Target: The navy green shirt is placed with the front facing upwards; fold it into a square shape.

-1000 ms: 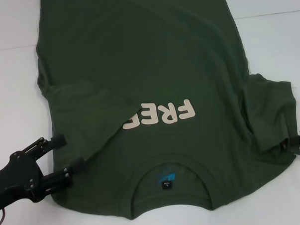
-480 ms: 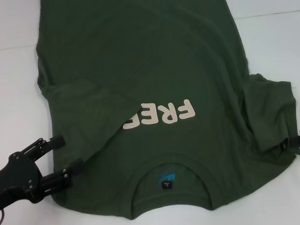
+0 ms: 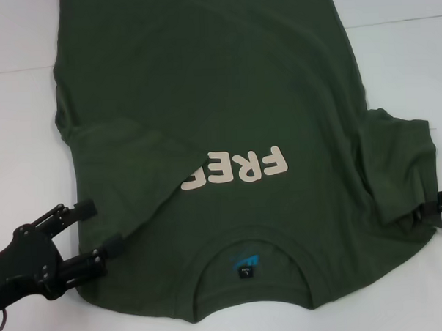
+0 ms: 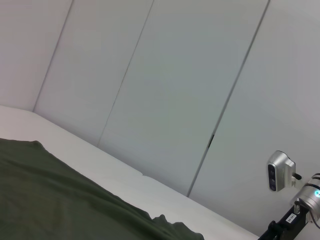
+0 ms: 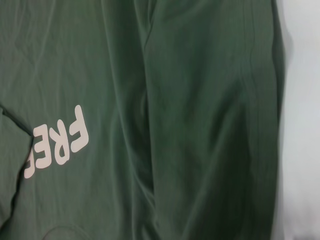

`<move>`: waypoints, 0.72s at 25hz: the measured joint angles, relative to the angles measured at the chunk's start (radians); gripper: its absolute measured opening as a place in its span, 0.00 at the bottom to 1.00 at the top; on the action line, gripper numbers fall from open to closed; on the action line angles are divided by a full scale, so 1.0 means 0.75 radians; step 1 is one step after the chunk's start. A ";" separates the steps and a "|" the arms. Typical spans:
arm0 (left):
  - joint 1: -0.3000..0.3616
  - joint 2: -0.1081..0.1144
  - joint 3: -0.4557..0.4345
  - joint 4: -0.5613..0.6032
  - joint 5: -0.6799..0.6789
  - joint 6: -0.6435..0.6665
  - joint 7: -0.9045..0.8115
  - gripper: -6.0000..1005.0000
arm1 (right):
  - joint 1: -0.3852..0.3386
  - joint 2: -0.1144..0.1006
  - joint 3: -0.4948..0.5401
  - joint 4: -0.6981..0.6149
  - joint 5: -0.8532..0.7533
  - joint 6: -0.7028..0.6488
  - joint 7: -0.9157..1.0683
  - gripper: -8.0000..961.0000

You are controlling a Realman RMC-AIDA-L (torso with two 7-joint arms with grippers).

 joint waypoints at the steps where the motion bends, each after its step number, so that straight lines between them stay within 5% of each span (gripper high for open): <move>1: 0.000 0.000 0.000 0.000 0.000 0.000 0.000 0.89 | 0.000 0.000 0.000 0.000 0.001 0.000 0.000 0.75; 9: 0.001 0.000 0.000 0.001 -0.001 0.003 0.000 0.89 | -0.004 -0.007 -0.010 0.000 0.002 -0.005 0.000 0.60; 18: 0.000 0.000 0.000 0.001 -0.002 0.003 -0.001 0.89 | -0.012 -0.013 -0.009 0.000 -0.003 0.005 0.002 0.61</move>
